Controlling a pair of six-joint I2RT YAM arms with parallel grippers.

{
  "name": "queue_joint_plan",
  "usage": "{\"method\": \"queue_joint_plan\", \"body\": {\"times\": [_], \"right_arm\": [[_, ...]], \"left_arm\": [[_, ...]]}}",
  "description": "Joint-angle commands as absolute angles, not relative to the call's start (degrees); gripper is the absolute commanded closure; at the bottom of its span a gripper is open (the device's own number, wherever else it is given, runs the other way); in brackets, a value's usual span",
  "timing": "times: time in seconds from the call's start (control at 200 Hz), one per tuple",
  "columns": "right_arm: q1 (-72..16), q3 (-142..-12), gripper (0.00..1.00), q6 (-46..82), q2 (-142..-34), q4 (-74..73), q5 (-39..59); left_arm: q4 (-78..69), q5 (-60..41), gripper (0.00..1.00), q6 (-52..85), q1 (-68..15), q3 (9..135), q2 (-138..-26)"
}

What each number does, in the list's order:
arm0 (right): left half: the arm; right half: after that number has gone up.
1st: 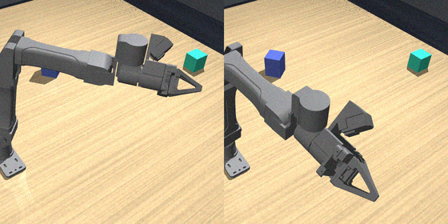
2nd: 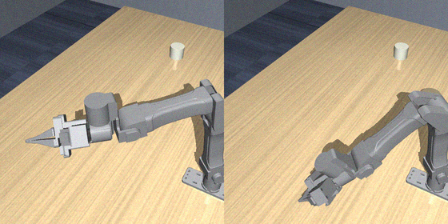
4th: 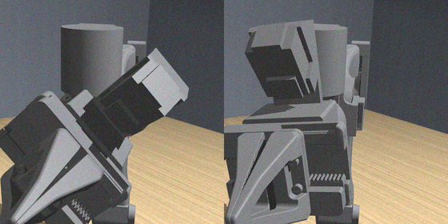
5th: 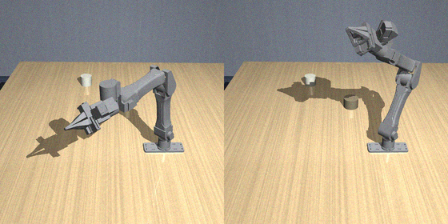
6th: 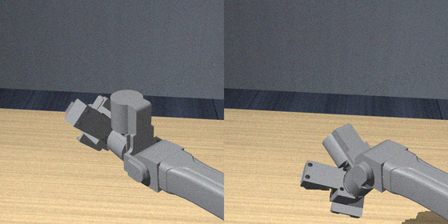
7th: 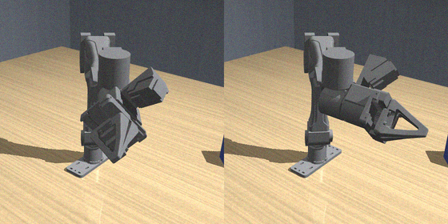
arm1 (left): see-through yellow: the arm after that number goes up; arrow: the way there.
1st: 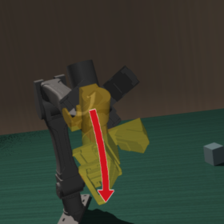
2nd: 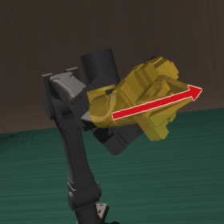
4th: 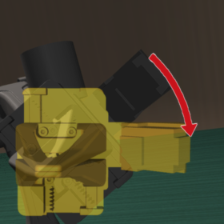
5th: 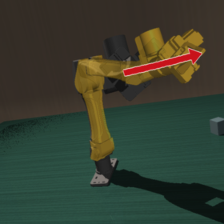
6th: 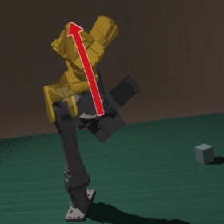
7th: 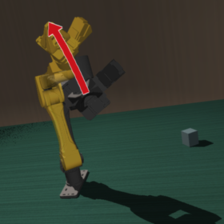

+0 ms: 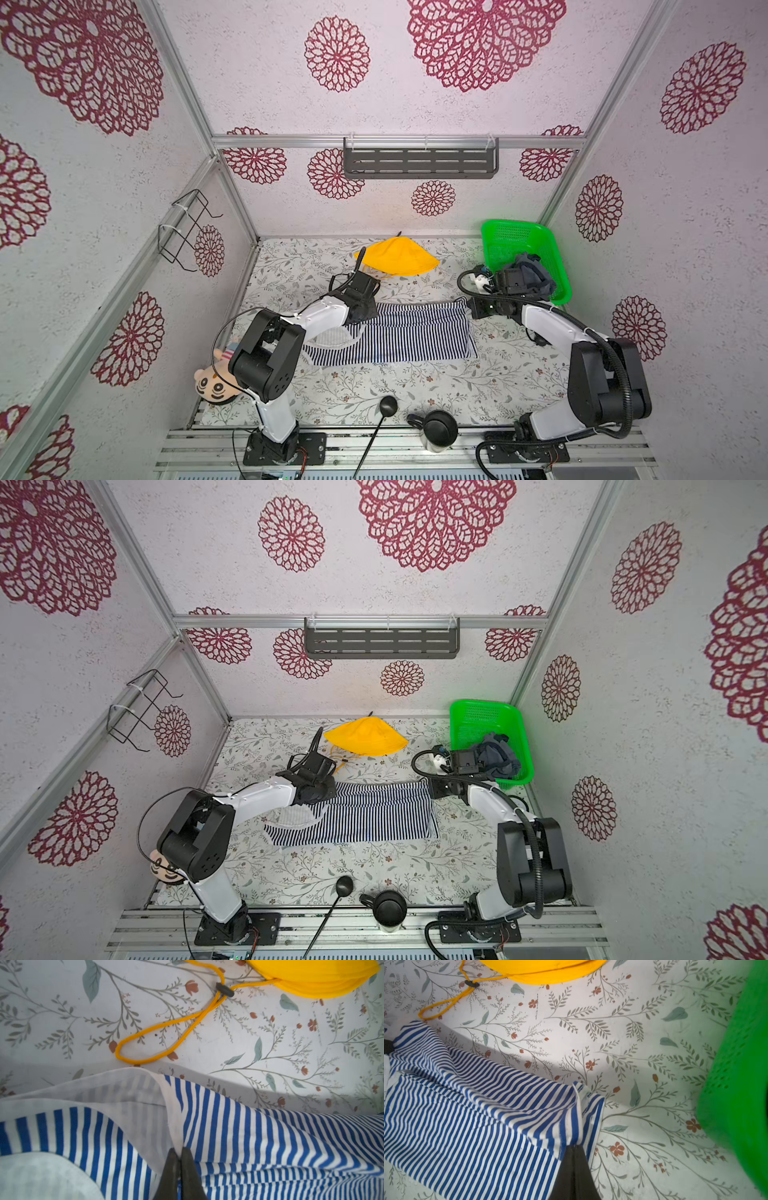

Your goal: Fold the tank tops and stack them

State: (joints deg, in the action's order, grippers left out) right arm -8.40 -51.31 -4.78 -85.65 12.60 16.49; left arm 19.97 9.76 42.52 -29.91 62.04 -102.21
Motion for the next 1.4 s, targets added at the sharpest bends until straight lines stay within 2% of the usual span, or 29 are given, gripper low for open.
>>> {"method": "queue_joint_plan", "body": {"times": [0.0, 0.596, 0.621, 0.671, 0.726, 0.761, 0.821, 0.931, 1.001, 1.096, 1.161, 1.206, 1.246, 1.356, 1.391], "right_arm": [[-8.06, -49.49, 1.0, -2.58, -82.74, 12.05, 14.88], [-7.9, -47.63, 0.98, 1.05, -82.54, 13.17, 11.3], [-7.91, -47.79, 0.91, 1.33, -82.3, 13.46, 11.5], [-7.91, -48.01, 0.72, 1.96, -81.71, 14.46, 11.75], [-7.89, -48.64, 0.58, 3.02, -81.22, 16.14, 11.78], [-7.82, -49.59, 0.52, 4.14, -81.21, 17.98, 11.67], [-7.82, -51.03, 0.48, 6.54, -81.3, 21.73, 12.07], [-7.72, -52.03, 0.49, 10.25, -80.67, 28.42, 12.13], [-7.67, -51.28, 0.53, 11.73, -78.88, 30.91, 12.64], [-7.89, -49.44, 0.65, 14.38, -76.32, 32.99, 13.06], [-8.1, -47.93, 0.74, 15.48, -75.17, 34.82, 12.25], [-8.34, -46.98, 0.8, 15.88, -74.48, 35.89, 10.92], [-8.72, -46.2, 0.81, 16.06, -74.06, 36.82, 10.31], [-11.42, -44.65, 0.81, 17.33, -73.22, 36.58, 10.35], [-12.89, -44.64, 0.77, 18.02, -73.33, 36.5, 9.56]], "left_arm": [[18.45, 12.5, 1.0, 44.27, -30.51, 60.47, -98.59], [20.79, 16.85, 1.0, 47.48, -34.1, 57.24, -95.68], [21.18, 17.18, 0.91, 47.65, -34.21, 57.22, -95.35], [22.15, 18.02, 0.65, 47.72, -34.33, 57.22, -94.42], [23.1, 18.89, 0.4, 47.93, -34.49, 57.22, -92.89], [23.82, 19.37, 0.32, 48.16, -34.54, 57.21, -91.77], [24.65, 19.3, 0.3, 48.71, -34.54, 56.88, -89.75], [26.24, 16.34, 0.38, 50.78, -34.66, 55.68, -87.49], [26.16, 13.75, 0.49, 52.29, -34.72, 53.92, -86.7], [24.43, 10.84, 0.63, 54.16, -34.97, 50.43, -85.88], [24.07, 9.89, 0.68, 54.43, -35.23, 49.01, -85.69], [24.01, 9.64, 0.68, 54.24, -35.41, 48.4, -85.78], [23.99, 9.5, 0.66, 53.99, -35.42, 48.1, -85.78], [23.99, 9.67, 0.48, 53.46, -35.42, 48.28, -86.02], [24.12, 9.67, 0.45, 53.27, -35.42, 48.57, -86.17]]}}
